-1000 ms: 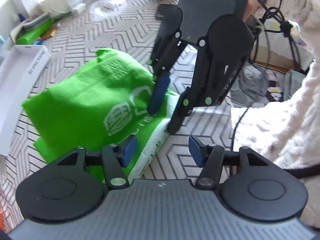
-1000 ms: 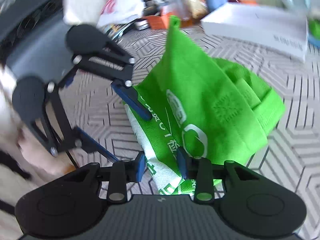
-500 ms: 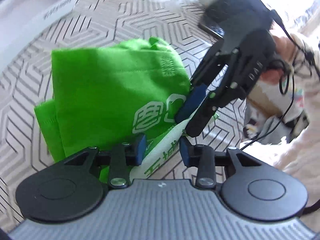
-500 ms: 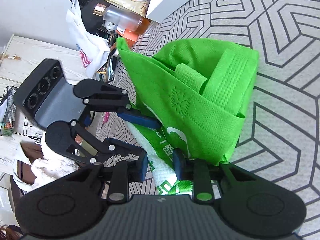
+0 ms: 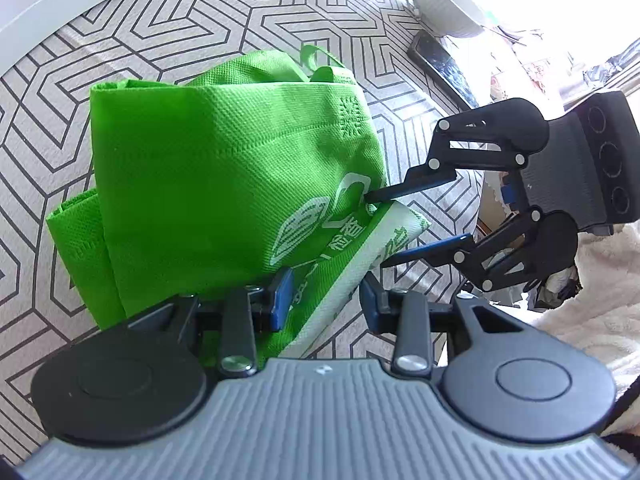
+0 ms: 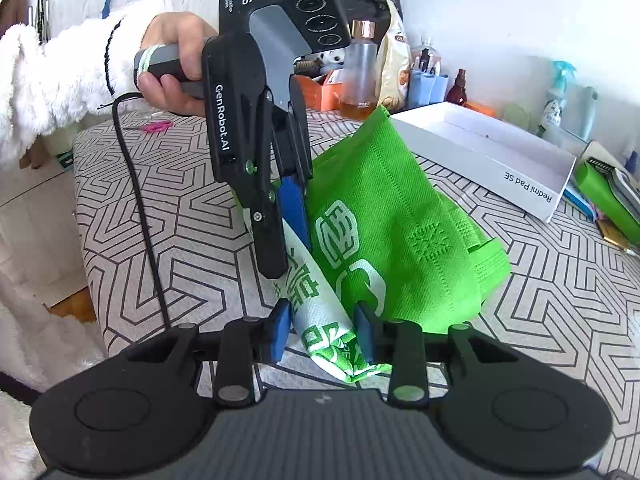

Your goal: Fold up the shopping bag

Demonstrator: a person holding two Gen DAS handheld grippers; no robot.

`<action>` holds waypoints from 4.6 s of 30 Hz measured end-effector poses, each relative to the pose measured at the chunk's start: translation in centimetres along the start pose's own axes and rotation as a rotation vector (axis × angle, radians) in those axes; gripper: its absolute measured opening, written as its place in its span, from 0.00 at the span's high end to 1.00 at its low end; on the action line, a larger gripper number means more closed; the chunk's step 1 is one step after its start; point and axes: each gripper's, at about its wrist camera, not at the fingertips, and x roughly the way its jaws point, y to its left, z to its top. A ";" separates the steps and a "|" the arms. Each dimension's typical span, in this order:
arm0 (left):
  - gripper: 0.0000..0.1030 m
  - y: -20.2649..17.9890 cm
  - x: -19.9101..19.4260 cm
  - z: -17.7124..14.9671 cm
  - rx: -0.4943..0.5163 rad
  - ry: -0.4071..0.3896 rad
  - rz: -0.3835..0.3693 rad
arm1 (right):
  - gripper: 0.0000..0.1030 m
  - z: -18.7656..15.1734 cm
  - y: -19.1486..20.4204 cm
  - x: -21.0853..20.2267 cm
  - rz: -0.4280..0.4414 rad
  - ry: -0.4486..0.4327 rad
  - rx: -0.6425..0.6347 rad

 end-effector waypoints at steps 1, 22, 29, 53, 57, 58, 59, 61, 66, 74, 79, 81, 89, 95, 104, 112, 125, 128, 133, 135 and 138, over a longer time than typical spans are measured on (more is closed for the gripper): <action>0.64 -0.3 -0.1 0.0 0.027 -0.005 0.010 | 0.68 -0.1 -0.6 0.0 0.024 -0.002 0.069; 0.55 1.9 -3.6 -5.6 -0.116 -0.089 0.106 | 0.76 -5.0 -12.1 1.4 0.503 0.069 0.887; 0.58 -3.4 -4.1 -7.4 0.046 -0.032 0.385 | 0.79 -4.2 -10.9 3.1 0.575 0.181 0.917; 0.79 -6.1 -2.7 -4.6 0.128 -0.223 0.434 | 0.80 -3.9 -9.3 2.4 0.442 0.233 1.046; 0.80 -6.6 -2.3 -4.5 0.168 -0.201 0.454 | 0.80 -3.7 -9.3 2.4 0.433 0.239 1.046; 0.80 -7.1 -2.1 -4.6 0.189 -0.198 0.472 | 0.80 -3.7 -9.3 2.4 0.437 0.240 1.046; 0.80 -7.8 -1.7 -4.8 0.231 -0.195 0.512 | 0.79 -3.8 -9.4 2.4 0.440 0.242 1.052; 0.80 -8.8 -0.7 -4.8 0.269 -0.190 0.575 | 0.79 -3.6 -9.4 2.4 0.433 0.248 1.052; 0.78 -8.7 0.1 -4.3 0.256 -0.165 0.593 | 0.76 -1.5 -7.0 1.4 0.320 0.238 0.875; 0.75 -6.7 -1.0 -3.9 0.175 -0.165 0.499 | 0.60 1.2 1.9 -1.9 0.025 0.155 0.200; 0.75 -6.0 -1.2 -3.4 0.155 -0.142 0.463 | 0.61 -1.2 10.4 -3.2 -0.468 0.012 -0.586; 0.74 -5.4 -1.4 -3.0 0.137 -0.121 0.430 | 0.64 -2.2 11.8 -2.7 -0.494 0.057 -0.751; 0.73 -3.4 -1.8 -2.6 0.059 -0.106 0.332 | 0.69 -3.1 13.2 -1.2 -0.427 0.183 -0.997; 0.73 -3.3 -1.8 -2.8 0.064 -0.120 0.332 | 0.68 -2.3 13.7 -1.1 -0.374 0.206 -0.988; 0.73 -3.2 -1.9 -3.0 0.071 -0.138 0.332 | 0.56 -3.4 13.9 0.8 -0.351 0.223 -1.042; 0.73 -3.1 -1.9 -3.1 0.066 -0.143 0.326 | 0.61 -4.0 13.1 1.4 -0.339 0.187 -1.056; 0.51 -2.9 -1.9 -4.1 0.042 -0.208 0.297 | 0.65 -5.4 11.9 1.6 -0.387 0.069 -1.061; 0.51 -2.6 -2.6 -3.6 0.001 -0.206 0.286 | 0.66 -2.3 10.3 1.3 -0.296 0.119 -0.836; 0.51 -3.4 -6.1 -3.5 0.002 -0.341 0.300 | 0.66 0.0 8.0 1.2 -0.207 0.165 -0.636; 0.49 -5.2 -8.5 -4.8 0.093 -0.493 0.404 | 0.66 0.6 7.1 1.2 -0.175 0.174 -0.569; 0.41 -8.7 -9.1 -7.0 0.286 -0.574 0.557 | 0.66 1.9 4.9 1.4 -0.101 0.194 -0.399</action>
